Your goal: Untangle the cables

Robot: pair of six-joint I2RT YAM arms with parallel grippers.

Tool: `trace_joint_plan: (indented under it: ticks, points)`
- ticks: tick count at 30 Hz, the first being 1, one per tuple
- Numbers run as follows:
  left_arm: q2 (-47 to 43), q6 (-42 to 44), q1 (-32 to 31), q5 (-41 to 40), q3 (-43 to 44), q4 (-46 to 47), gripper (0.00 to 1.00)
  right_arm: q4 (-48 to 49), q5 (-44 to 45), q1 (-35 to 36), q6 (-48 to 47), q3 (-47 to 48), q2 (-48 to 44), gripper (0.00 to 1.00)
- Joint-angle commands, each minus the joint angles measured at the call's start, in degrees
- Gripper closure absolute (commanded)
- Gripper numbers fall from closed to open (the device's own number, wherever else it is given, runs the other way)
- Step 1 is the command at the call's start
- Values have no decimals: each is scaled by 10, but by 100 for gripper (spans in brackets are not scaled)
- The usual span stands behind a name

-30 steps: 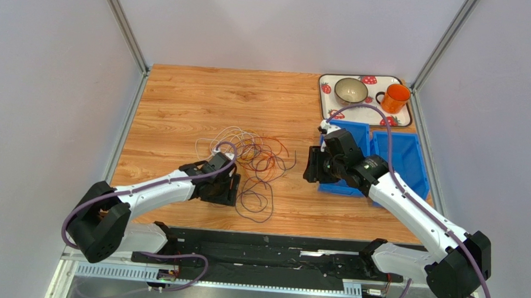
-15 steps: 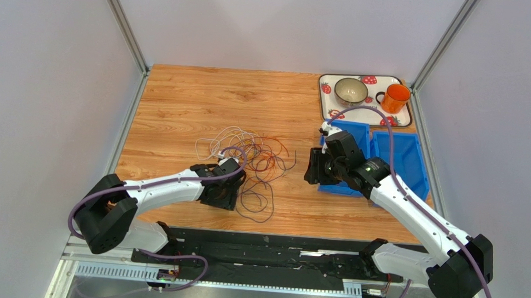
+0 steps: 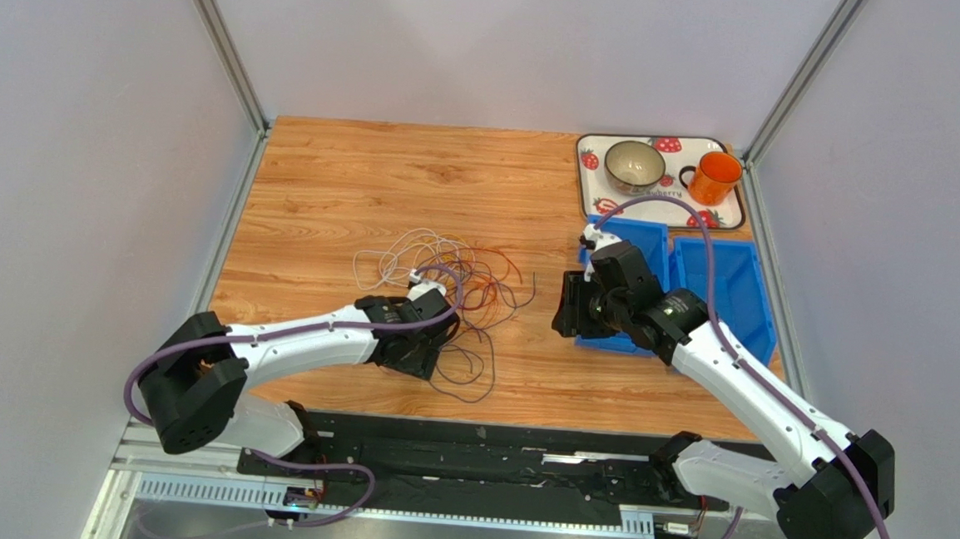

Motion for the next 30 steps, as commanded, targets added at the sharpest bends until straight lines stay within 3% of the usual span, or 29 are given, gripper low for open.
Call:
trace_joint_plan:
  ticks: [1,6,15,18,22,30]
  points:
    - [-2,13,-5,-18,15,-3,20,16,4,2,-8,-4,-10,55]
    - [28,25,-9,-16,16,9,17,13,5,3,-12,-2,-13,55]
    - [94,41,-8,-28,50,4,20,4,10,2,-19,-1,-15,55]
    - [115,51,-8,-28,62,4,26,3,11,3,-21,-1,-17,55]
    - [127,54,-8,-19,68,4,43,-2,11,2,-22,2,-19,55]
    - [115,17,-7,15,35,27,60,-7,12,3,-22,0,-20,55]
